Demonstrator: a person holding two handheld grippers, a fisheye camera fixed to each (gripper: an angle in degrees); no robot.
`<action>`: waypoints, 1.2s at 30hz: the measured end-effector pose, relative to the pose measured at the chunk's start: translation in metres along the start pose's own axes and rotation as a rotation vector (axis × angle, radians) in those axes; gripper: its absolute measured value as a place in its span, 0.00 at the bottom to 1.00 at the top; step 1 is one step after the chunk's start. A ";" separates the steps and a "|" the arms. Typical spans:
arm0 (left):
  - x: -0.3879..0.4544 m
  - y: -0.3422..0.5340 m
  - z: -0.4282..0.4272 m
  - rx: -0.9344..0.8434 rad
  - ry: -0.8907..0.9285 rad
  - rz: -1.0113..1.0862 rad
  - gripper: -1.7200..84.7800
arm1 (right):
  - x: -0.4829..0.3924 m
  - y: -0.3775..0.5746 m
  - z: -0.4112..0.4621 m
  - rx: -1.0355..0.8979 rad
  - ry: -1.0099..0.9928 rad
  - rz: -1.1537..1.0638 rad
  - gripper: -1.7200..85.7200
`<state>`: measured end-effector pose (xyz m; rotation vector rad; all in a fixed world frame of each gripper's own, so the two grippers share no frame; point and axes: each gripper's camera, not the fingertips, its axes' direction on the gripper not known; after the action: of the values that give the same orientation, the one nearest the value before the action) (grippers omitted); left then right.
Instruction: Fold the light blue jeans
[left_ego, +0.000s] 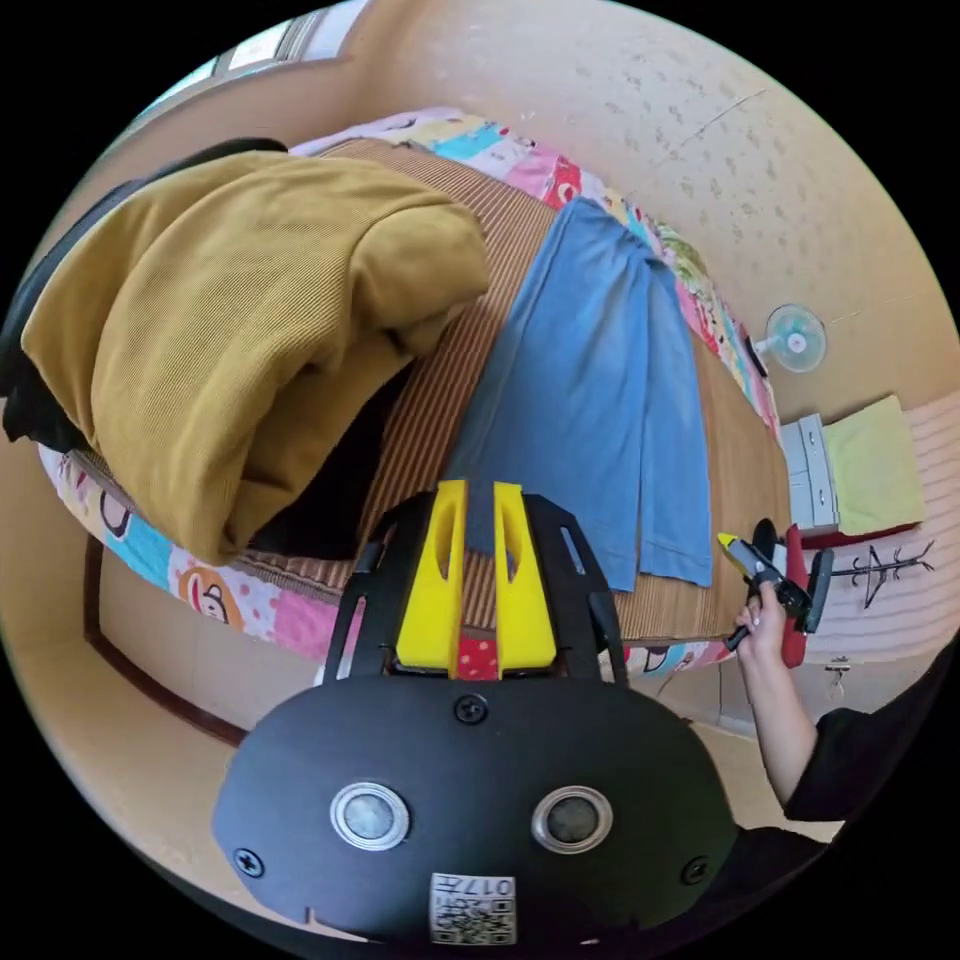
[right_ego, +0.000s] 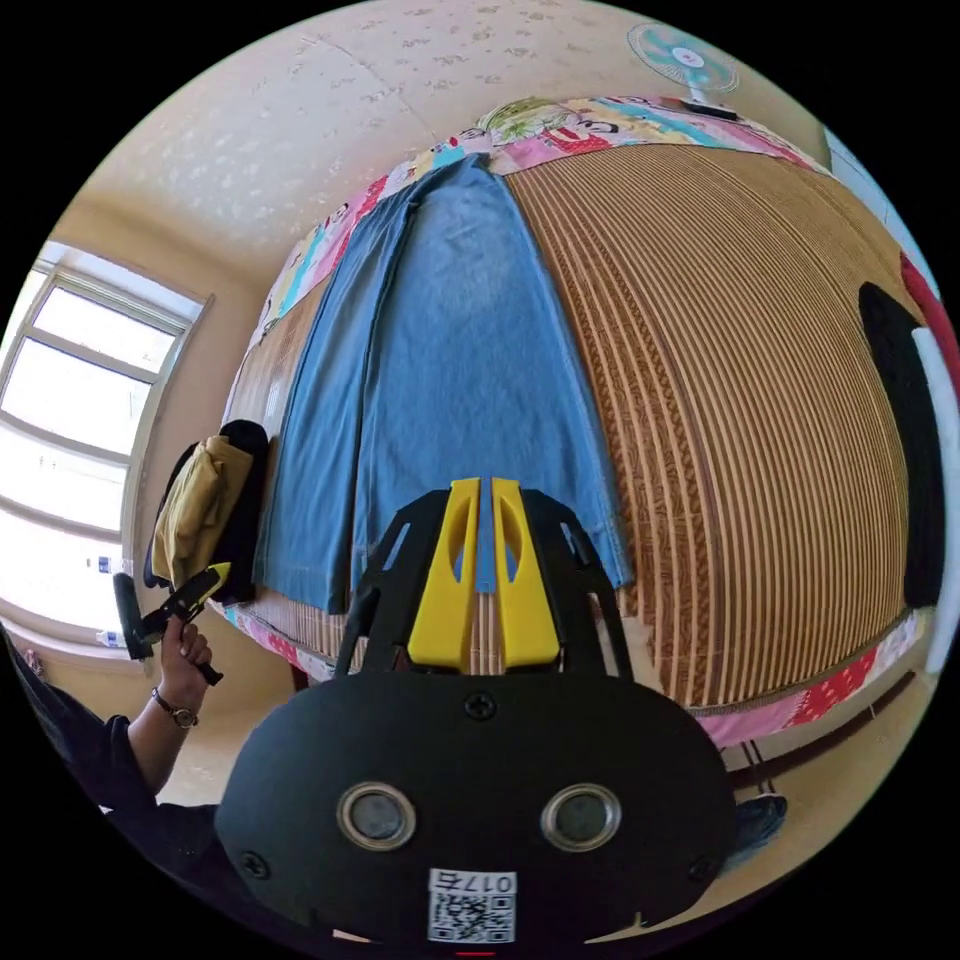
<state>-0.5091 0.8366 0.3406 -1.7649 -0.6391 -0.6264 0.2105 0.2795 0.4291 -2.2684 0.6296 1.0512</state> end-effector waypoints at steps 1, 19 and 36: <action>0.020 -0.004 0.011 -0.013 0.050 0.057 0.08 | 0.001 -0.007 0.003 -0.025 0.001 -0.015 0.10; 0.154 0.115 0.120 -0.291 -0.244 0.196 0.06 | 0.048 0.059 0.031 -0.280 0.125 -0.267 0.11; 0.195 0.092 0.127 -0.273 0.271 0.106 0.09 | 0.207 0.089 0.023 -0.218 -0.294 0.070 0.06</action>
<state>-0.2932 0.9574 0.3807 -1.9057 -0.2808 -0.8931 0.2639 0.1922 0.2274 -2.2209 0.4938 1.5174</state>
